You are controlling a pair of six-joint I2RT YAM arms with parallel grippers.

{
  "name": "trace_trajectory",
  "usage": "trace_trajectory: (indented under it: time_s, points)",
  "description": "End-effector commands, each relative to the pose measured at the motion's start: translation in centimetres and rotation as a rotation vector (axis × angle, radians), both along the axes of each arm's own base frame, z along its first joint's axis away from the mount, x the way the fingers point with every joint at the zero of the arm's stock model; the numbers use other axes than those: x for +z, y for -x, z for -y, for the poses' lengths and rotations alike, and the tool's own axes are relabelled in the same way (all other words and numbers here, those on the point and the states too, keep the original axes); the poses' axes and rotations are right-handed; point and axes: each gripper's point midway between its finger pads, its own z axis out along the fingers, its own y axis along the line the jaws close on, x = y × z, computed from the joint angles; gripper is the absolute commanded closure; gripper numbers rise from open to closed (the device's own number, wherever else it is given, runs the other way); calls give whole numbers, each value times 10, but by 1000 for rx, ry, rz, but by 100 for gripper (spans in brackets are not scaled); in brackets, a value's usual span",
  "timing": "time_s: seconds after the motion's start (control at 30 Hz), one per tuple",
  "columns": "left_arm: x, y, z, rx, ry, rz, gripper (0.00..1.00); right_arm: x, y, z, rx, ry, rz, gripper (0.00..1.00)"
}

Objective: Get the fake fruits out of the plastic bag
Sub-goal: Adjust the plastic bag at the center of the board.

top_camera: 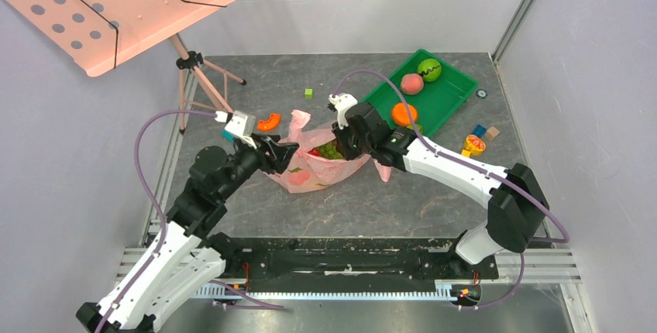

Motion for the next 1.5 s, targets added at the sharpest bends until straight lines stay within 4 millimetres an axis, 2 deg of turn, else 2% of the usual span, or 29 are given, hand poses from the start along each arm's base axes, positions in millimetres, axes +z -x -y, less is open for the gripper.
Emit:
trace_trajectory:
  time_s: [0.0, 0.2, 0.37, 0.43, 0.5, 0.57, 0.6, 0.7, 0.83, 1.07, 1.17, 1.33, 1.47]
  points:
    - [36, 8, -7, 0, -12, 24, 30, 13, -5, -14, 24, -68, 26, 88]
    - [93, 16, 0, -54, 42, 86, 31, 18, -7, -18, 19, -102, 25, 88]
    - [122, 2, 16, -83, 52, 59, 46, 16, -7, -18, 9, -110, 19, 89]
    - [127, -5, 24, -100, 51, 26, 56, 15, -8, -18, 2, -113, 13, 89]
    - [131, -10, 35, -130, 63, -8, 77, 15, -6, -20, 9, -121, 5, 89]
    - [133, -14, 47, -161, 65, -47, 93, 13, -5, -22, 15, -128, -8, 90]
    - [130, -14, 53, -175, 53, -70, 98, 13, -5, -22, 15, -129, -10, 90]
    - [123, -12, 70, -185, 1, -112, 98, 11, -5, -22, 9, -131, -14, 90]
    - [111, 1, 98, -194, -57, -105, 98, 9, -5, -21, 3, -127, -17, 90]
    - [89, 11, 117, -168, -107, -165, 98, 3, -4, -18, -3, -116, -25, 90]
    - [71, 12, 112, -119, -164, -201, 98, 2, -5, -17, -8, -114, -24, 90]
    - [28, 6, 88, 18, -282, -268, 98, 2, -4, -15, -11, -113, -22, 90]
    - [4, 5, 79, 59, -327, -292, 98, 3, -3, -14, -10, -114, -21, 90]
